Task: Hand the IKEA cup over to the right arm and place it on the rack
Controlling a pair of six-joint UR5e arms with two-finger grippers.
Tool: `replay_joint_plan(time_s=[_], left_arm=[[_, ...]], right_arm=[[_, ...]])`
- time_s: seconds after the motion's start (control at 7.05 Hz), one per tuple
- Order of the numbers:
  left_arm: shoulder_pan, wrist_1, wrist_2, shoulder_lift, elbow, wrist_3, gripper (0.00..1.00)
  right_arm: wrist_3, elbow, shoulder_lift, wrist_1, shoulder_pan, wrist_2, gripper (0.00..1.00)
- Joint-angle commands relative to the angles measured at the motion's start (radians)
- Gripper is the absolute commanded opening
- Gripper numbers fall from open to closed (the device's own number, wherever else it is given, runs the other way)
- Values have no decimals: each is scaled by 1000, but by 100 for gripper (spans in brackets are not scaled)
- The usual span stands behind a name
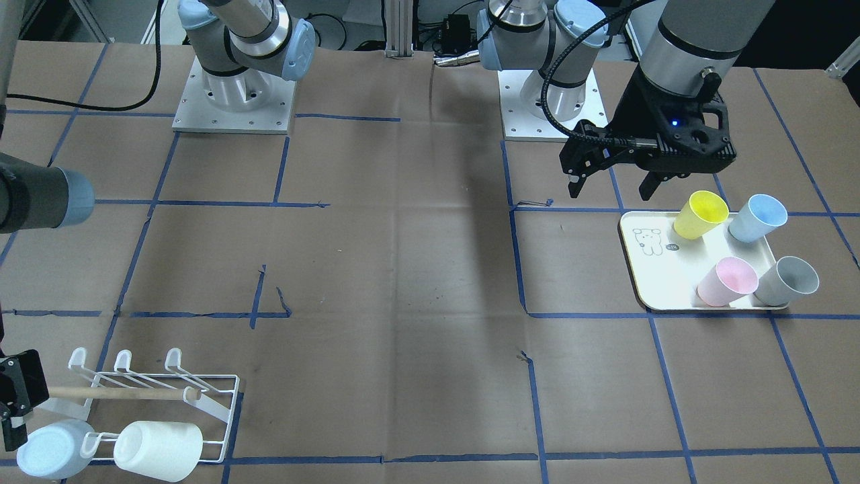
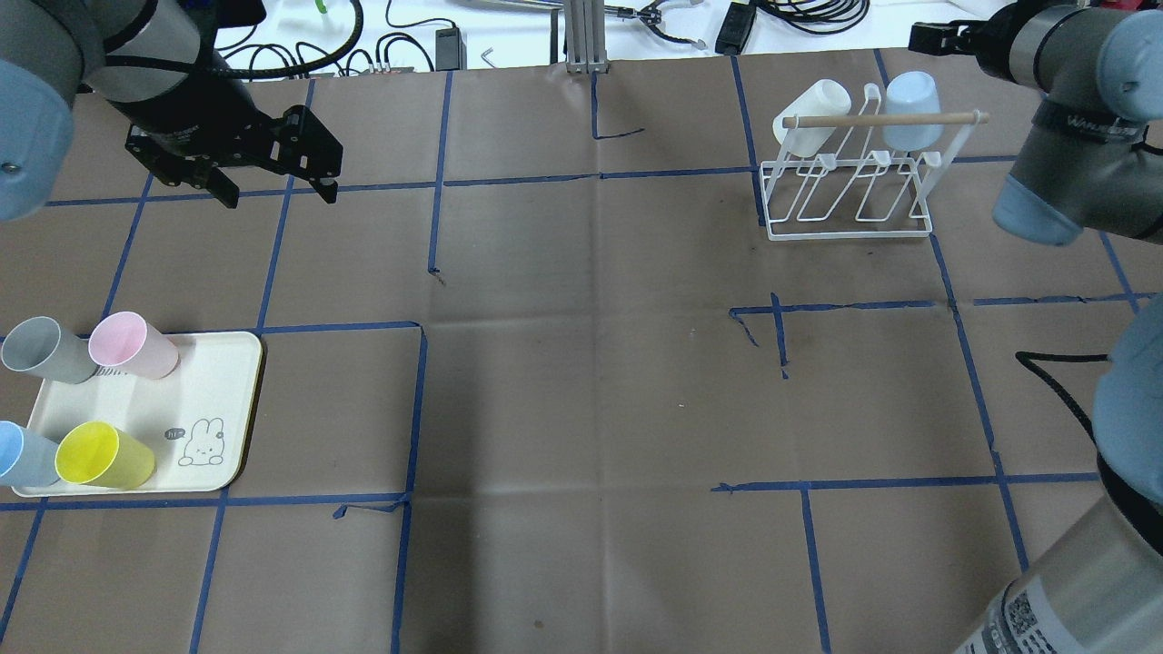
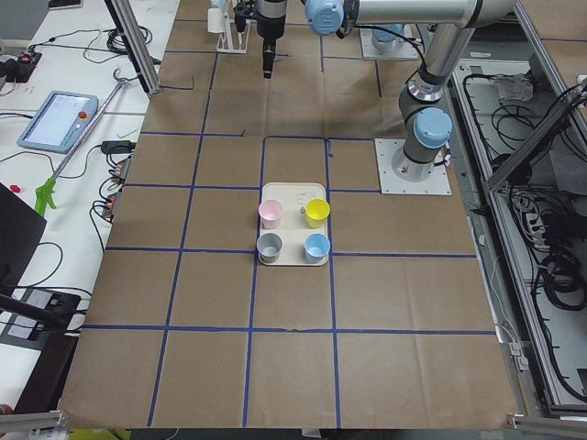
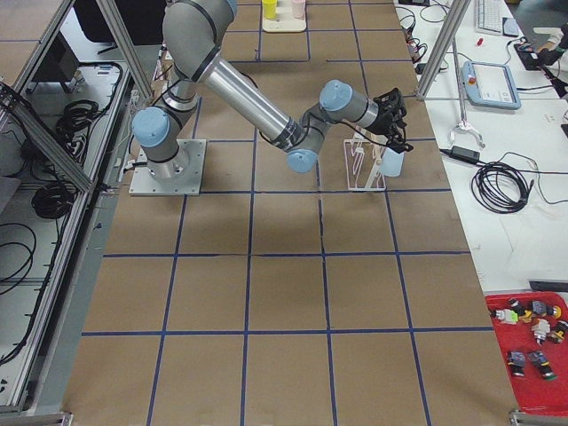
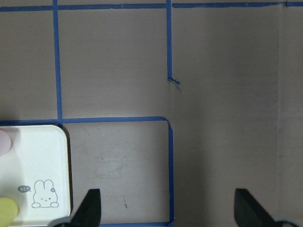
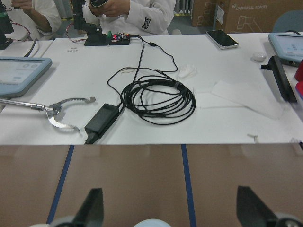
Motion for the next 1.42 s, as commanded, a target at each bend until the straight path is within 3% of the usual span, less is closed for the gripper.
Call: replay_joint_plan(time_s=[0.0, 0.14, 0.43, 0.71, 0.99, 1.13, 1.28], left_arm=[[-16, 2, 5, -4, -2, -8, 99], [-16, 2, 5, -4, -3, -6, 99], [-17, 0, 14, -4, -3, -5, 99], [-20, 3, 26, -4, -6, -5, 99], [-21, 11, 26, -4, -6, -5, 99], [-21, 11, 26, -4, -6, -5, 99], [-21, 11, 26, -4, -6, -3, 99]], right_arm=[[-2, -45, -120, 302, 13, -4, 100], [1, -75, -154, 477, 52, -17, 100], [5, -102, -233, 735, 142, -150, 100], [124, -127, -337, 1045, 256, -268, 100], [266, -222, -385, 1370, 338, -291, 100], [267, -222, -385, 1371, 338, -291, 100], [258, -306, -389, 1517, 388, -301, 100]])
